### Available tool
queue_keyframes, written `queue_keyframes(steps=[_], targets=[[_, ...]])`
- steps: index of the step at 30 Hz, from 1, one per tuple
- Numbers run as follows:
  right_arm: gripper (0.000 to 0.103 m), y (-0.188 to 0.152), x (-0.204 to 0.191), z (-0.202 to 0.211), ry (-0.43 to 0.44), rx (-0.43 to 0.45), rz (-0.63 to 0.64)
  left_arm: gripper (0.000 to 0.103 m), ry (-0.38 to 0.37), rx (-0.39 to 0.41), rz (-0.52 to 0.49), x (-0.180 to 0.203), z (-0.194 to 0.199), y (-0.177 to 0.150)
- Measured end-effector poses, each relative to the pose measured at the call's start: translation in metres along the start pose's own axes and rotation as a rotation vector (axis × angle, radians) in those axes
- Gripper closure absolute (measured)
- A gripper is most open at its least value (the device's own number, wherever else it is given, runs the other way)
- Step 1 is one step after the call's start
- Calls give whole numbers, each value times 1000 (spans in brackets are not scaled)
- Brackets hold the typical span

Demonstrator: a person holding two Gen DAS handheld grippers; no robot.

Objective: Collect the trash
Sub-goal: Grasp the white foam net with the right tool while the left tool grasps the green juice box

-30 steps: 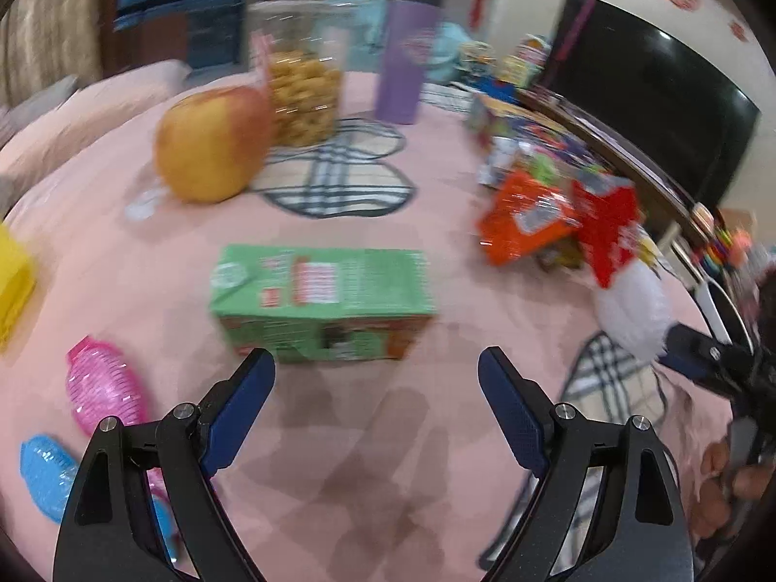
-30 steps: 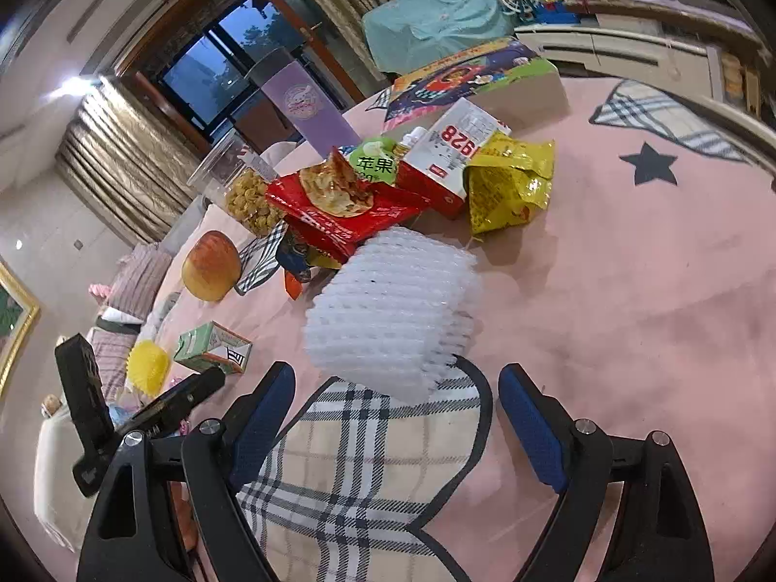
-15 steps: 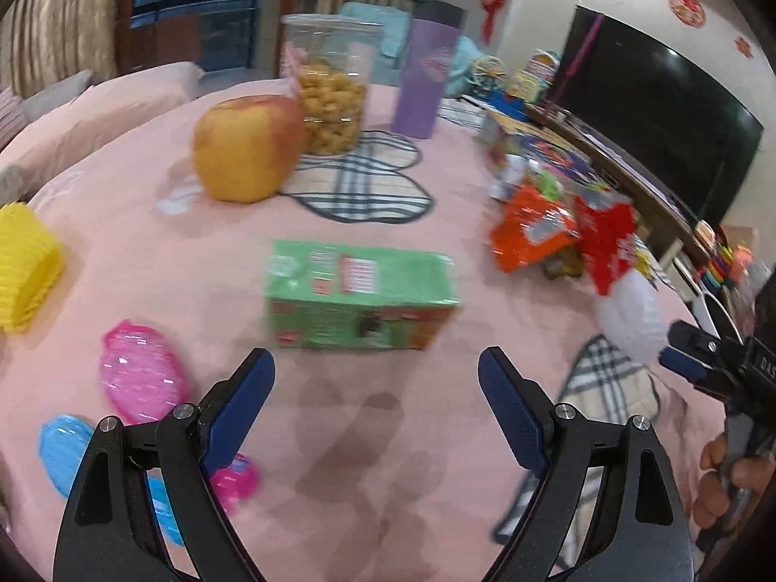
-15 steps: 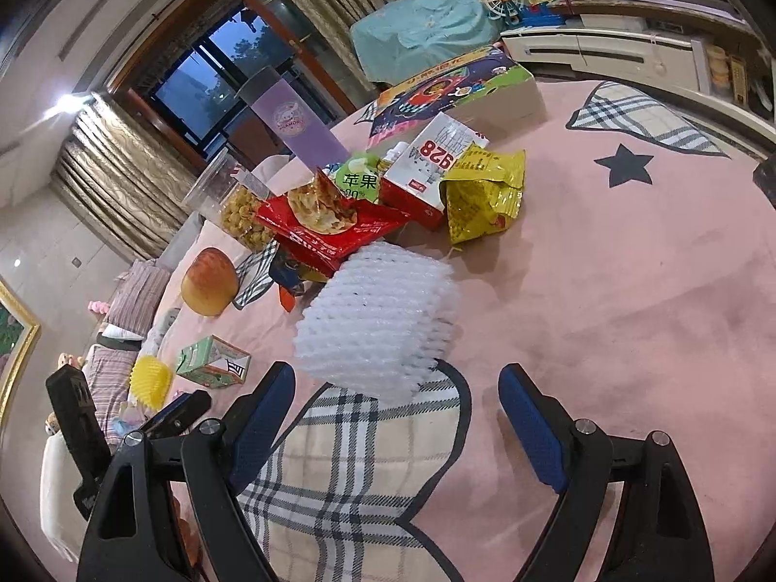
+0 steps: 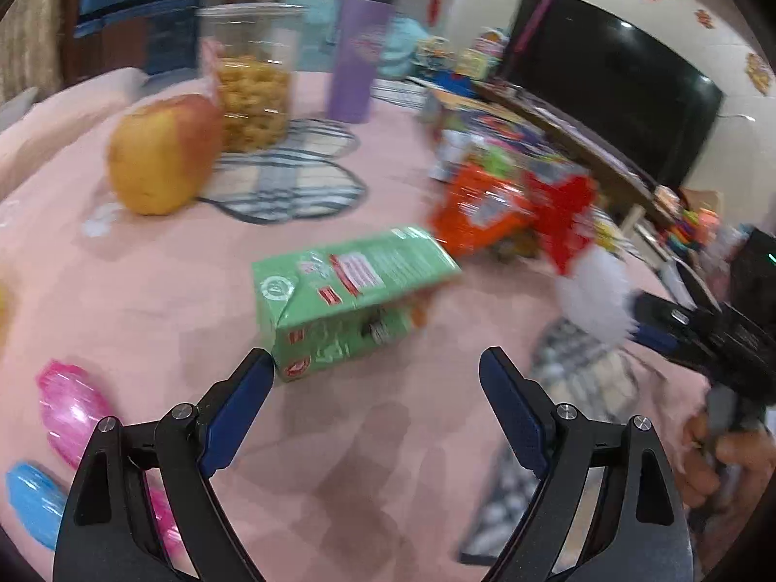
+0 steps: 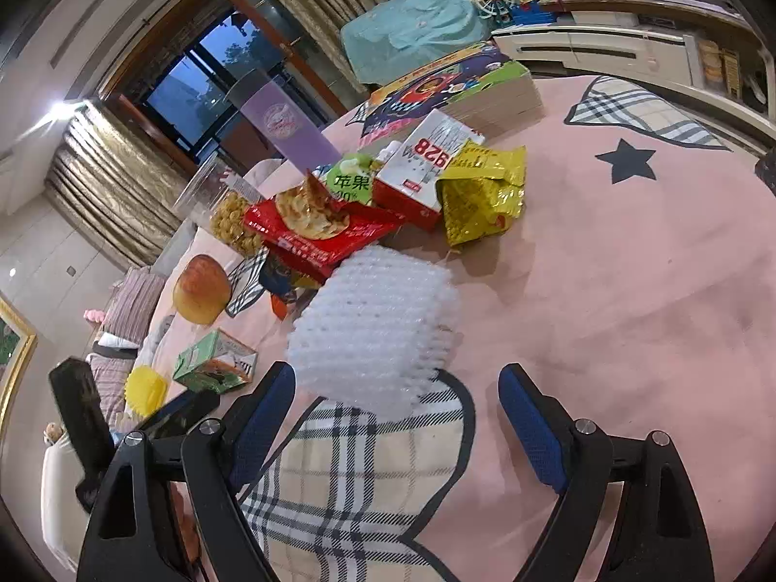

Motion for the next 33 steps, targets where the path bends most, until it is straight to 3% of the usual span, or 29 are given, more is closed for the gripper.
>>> queue_keyframes(steps=[4, 9, 12, 19, 23, 25, 26, 29, 33], targets=[[16, 3, 2, -1, -10, 1, -2, 14, -3, -1, -60, 20, 4, -8], [16, 6, -1, -5, -14, 0, 15, 14, 66, 21, -17, -4, 15, 2], [16, 6, -4, -12, -19, -7, 23, 13, 75, 21, 8, -16, 10, 11], [14, 10, -10, -19, 6, -22, 4, 13, 79, -37, -48, -17, -18, 15], [14, 12, -12, -17, 15, -5, 6, 14, 83, -21, -79, -8, -21, 19], [16, 12, -11, -23, 20, -17, -9, 24, 93, -20, -85, -6, -21, 19], [17, 11, -10, -26, 20, -19, -14, 35, 92, -27, -82, -5, -23, 18], [41, 9, -9, -27, 7, -5, 4, 63, 72, -47, -63, -3, -28, 13], [67, 7, -1, -20, 16, -4, 0, 69, 65, -48, -78, 12, -29, 8]])
Point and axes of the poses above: each gripper's, at about its wrist camera, not at the fingertips, and z roughly against the way its jaws point, x to its right, y to its top, the point moved 9 cm from there along -z, roughly the way its jaws point, and after that the axes turned 11 degrees about -y, right-handed, at the moved point
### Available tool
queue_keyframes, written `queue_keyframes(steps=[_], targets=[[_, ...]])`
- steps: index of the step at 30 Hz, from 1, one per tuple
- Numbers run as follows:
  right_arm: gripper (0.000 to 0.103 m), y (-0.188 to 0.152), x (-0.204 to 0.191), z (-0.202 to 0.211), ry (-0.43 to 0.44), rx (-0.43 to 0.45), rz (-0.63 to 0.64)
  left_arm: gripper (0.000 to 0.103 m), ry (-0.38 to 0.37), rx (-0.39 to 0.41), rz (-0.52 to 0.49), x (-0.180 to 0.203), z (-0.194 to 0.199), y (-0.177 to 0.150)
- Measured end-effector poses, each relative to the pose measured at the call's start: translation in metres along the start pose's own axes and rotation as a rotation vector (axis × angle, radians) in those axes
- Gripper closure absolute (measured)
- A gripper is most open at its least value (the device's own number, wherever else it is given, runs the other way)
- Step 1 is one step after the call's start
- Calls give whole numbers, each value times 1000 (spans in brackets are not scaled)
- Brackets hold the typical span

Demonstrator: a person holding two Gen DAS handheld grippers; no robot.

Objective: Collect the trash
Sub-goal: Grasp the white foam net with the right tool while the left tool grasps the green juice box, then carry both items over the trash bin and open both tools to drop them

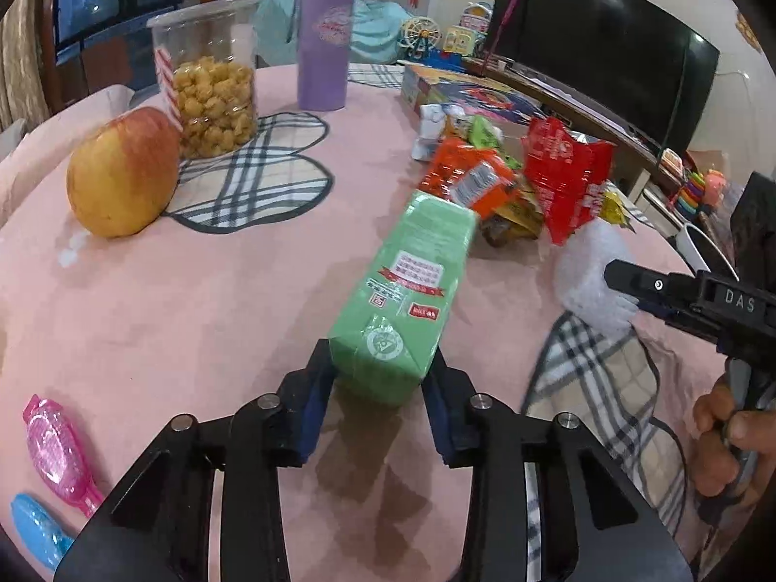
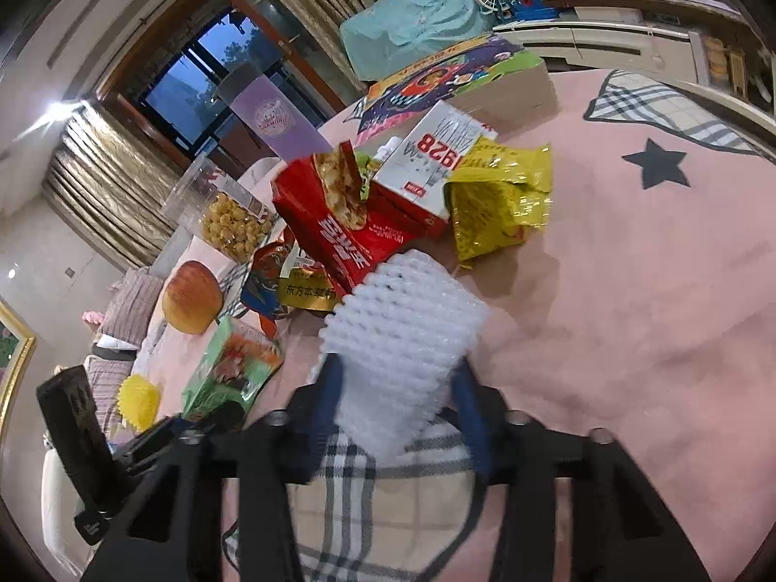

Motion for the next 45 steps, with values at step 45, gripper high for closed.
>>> queue_keyframes(steps=[45], targets=[[81, 0, 203, 194, -114, 269, -234, 70, -289, -28, -241, 304, -27, -10]])
Point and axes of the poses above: each gripper's, at about its wrist camera, not at the fingertips, and z roughly against the way its jaws point, x to its right, y to its top, the point moved 9 cm from there along -z, roughly the way its jaws point, and after that the axes turned 11 degrees about -y, right-handed, at the moved point
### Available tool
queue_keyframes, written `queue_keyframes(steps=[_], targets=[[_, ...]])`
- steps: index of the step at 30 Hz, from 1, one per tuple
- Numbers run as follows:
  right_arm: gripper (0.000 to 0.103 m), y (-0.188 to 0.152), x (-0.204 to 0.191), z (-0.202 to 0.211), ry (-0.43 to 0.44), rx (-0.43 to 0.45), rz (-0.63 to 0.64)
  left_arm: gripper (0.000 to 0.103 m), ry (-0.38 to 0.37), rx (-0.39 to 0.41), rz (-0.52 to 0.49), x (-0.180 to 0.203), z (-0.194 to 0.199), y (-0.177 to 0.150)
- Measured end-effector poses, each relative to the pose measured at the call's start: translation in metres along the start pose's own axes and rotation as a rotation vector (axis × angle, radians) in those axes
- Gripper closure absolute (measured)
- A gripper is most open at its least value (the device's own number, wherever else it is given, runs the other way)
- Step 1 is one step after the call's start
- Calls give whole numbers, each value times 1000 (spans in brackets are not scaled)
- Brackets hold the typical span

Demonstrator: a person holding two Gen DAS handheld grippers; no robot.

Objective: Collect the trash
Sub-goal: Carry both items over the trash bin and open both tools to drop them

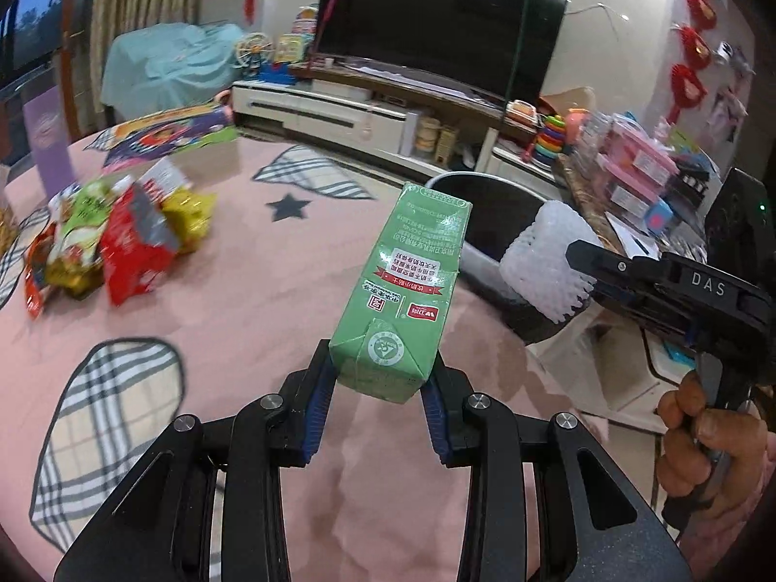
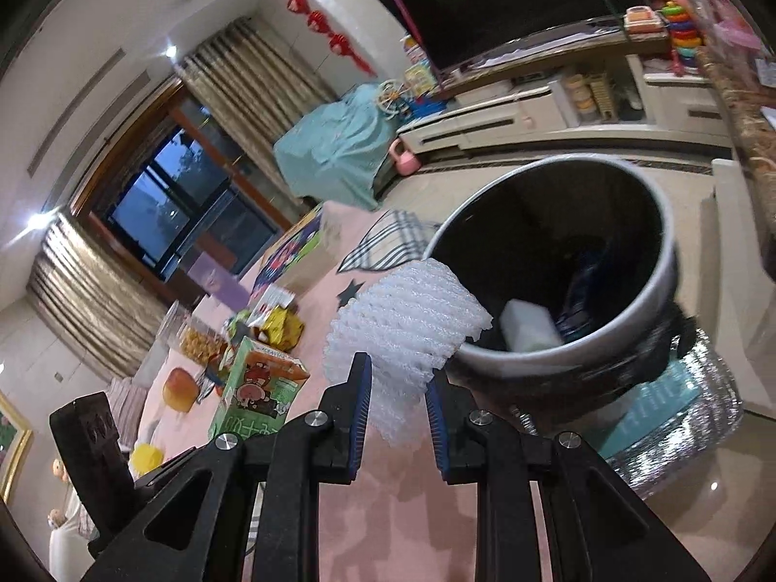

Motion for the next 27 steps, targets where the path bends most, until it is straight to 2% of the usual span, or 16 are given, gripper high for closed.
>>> queue_keyframes(steps=[11, 27], targets=[[81, 27, 33, 7, -42, 41, -30, 70, -18, -29, -56, 35, -30, 20], [81, 51, 59, -3, -78, 52, -35, 70, -4, -71, -97, 55, -67, 43]])
Point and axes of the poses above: each gripper's, at about its wrist camera, not at the fingertips, and z roughly against the way its jaws point, x to its right, y to its top, the point moved 9 cm from there along -z, roughly the way its jaws point, and after that the axes turned 11 degrees about -y, right-handed, at the moved point
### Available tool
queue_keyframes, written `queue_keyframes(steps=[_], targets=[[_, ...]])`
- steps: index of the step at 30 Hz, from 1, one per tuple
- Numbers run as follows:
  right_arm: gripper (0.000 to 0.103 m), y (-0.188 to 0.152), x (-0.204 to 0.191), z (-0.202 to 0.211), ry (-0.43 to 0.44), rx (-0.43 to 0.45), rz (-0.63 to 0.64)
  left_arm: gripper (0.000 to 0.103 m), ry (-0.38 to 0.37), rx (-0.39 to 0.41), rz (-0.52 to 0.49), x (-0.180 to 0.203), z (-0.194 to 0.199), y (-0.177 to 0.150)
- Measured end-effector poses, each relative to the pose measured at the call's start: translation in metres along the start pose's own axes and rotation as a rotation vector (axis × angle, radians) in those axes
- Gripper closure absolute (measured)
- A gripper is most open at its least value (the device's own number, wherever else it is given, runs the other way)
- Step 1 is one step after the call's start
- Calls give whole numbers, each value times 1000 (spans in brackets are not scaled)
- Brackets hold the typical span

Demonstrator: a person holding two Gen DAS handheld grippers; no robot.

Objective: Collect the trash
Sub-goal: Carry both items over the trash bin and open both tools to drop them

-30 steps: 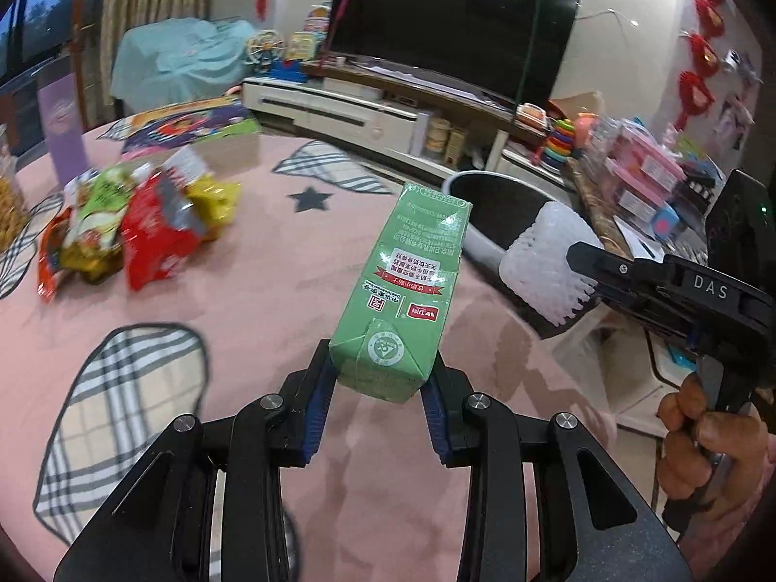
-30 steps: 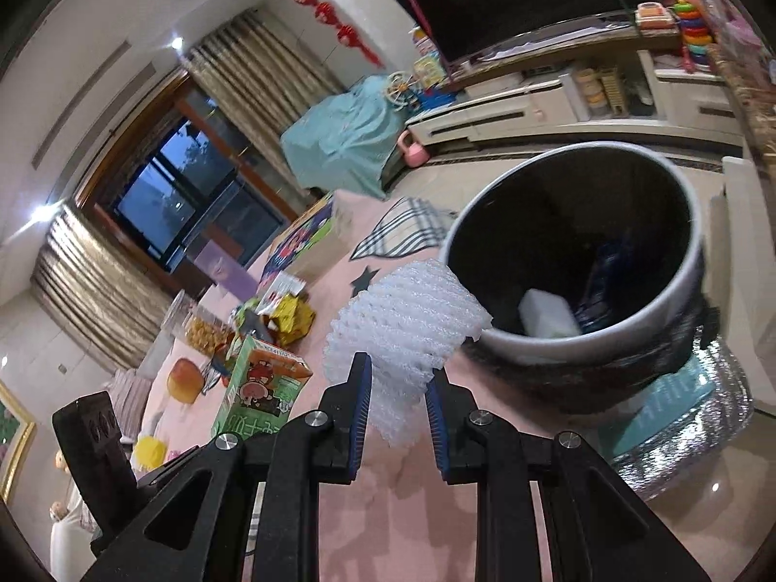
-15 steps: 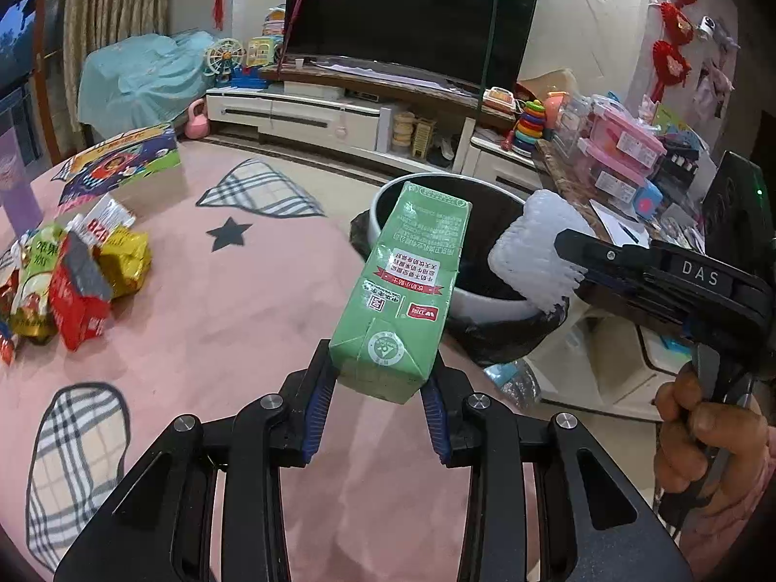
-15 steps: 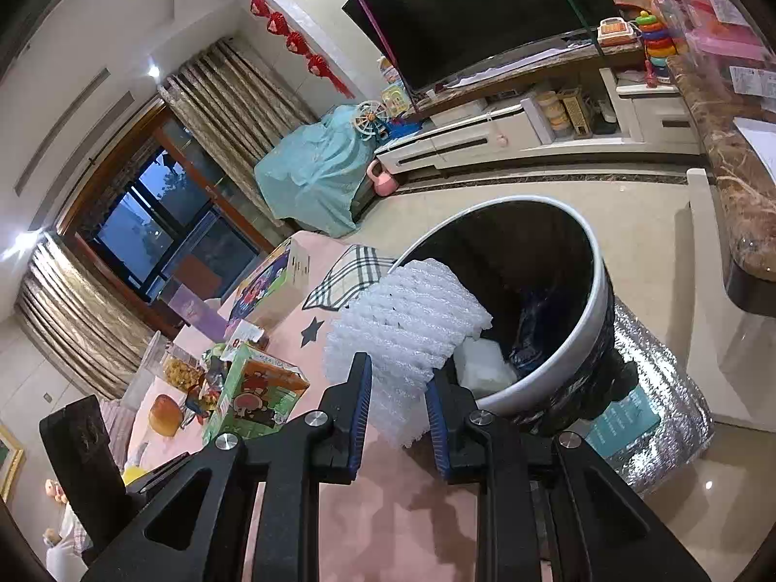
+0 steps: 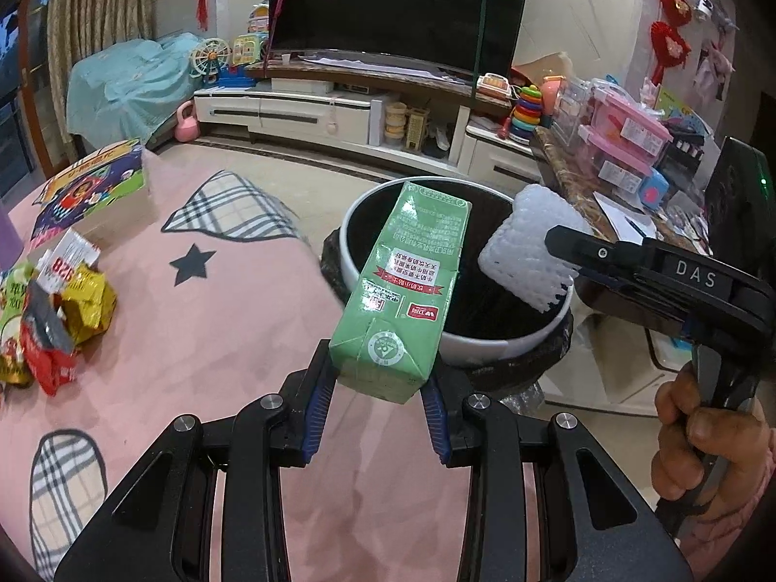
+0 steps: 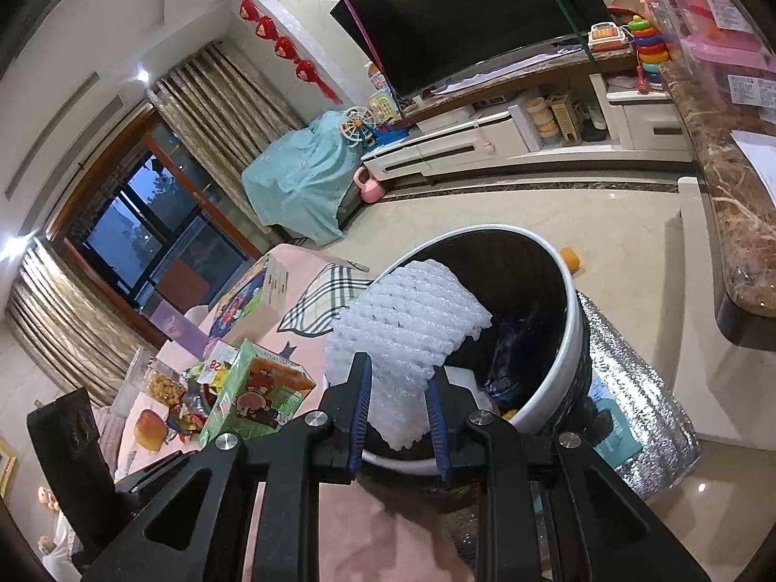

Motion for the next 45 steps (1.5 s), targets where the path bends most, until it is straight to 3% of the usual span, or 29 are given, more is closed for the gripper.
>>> queue_keyframes(steps=[26, 32, 42, 45], targets=[[76, 16, 23, -34, -64, -64, -20, 69, -12, -73, 0, 4, -47, 26], [53, 19, 26, -33, -68, -70, -46, 46, -3, -58, 2, 5, -42, 27], [27, 15, 19, -22, -61, -49, -69, 34, 18, -13, 74, -15, -18, 6], [26, 9, 14, -19, -65, -50, -69, 32, 26, 1, 102, -23, -8, -8]])
Point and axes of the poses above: each gripper's, at about its wrist camera, not at the fingertips, and z roughly against the way its jaws point, x to its right, y to its top, the point moved 9 cm from there along -z, roughly the way its jaws point, and after that the axes turned 11 degrees about -y, right-handed, at the moved point
